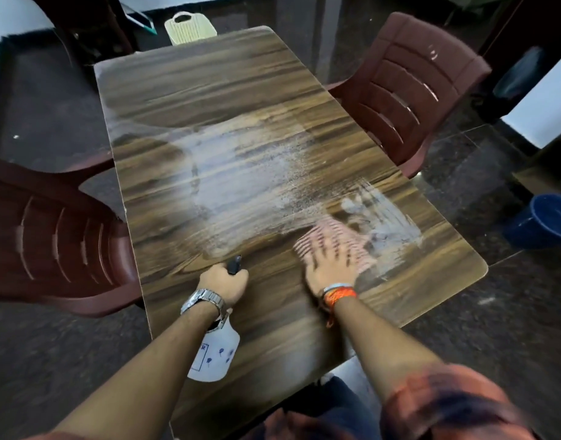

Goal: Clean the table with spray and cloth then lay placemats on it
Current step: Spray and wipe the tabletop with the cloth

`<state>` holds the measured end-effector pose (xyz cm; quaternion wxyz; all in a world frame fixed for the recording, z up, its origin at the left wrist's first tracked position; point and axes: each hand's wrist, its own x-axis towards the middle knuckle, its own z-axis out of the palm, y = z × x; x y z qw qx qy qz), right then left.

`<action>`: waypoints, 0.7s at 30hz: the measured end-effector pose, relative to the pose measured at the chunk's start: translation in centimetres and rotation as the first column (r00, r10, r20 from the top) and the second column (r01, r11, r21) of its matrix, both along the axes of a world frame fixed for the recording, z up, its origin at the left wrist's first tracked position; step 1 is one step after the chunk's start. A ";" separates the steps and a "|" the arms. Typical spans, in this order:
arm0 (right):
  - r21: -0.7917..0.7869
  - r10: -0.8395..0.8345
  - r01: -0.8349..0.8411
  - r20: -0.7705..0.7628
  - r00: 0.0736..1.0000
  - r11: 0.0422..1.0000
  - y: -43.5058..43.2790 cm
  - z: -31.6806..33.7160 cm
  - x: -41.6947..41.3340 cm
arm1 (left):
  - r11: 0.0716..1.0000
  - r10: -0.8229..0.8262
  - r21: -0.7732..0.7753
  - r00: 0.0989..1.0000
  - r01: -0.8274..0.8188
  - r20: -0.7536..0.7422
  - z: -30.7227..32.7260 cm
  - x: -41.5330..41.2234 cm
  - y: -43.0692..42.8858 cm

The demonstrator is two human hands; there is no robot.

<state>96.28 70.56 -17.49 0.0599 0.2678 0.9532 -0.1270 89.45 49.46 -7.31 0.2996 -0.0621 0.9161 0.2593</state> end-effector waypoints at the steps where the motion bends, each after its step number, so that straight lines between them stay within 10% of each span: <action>1: 0.012 0.187 -0.187 -0.026 0.982 0.982 -1.4 -0.2 0.6 | 1.000 0.005 0.001 1.000 -0.005 0.006 0.1 0.1 0.7; 6: -0.005 0.520 -0.520 -0.030 0.854 0.854 1.1 -0.1 1.9 | 0.998 0.059 -0.003 0.998 -0.059 -0.018 1.5 0.4 4.6; 16: -0.040 -0.189 0.196 0.140 0.972 0.980 18.5 0.6 2.6 | 0.977 0.204 0.083 0.977 -0.198 -0.063 1.7 3.0 10.9; 21: -0.024 0.520 -0.520 0.014 0.854 0.854 12.7 0.1 2.0 | 0.974 0.218 0.075 0.975 -0.214 -0.046 1.4 3.1 13.1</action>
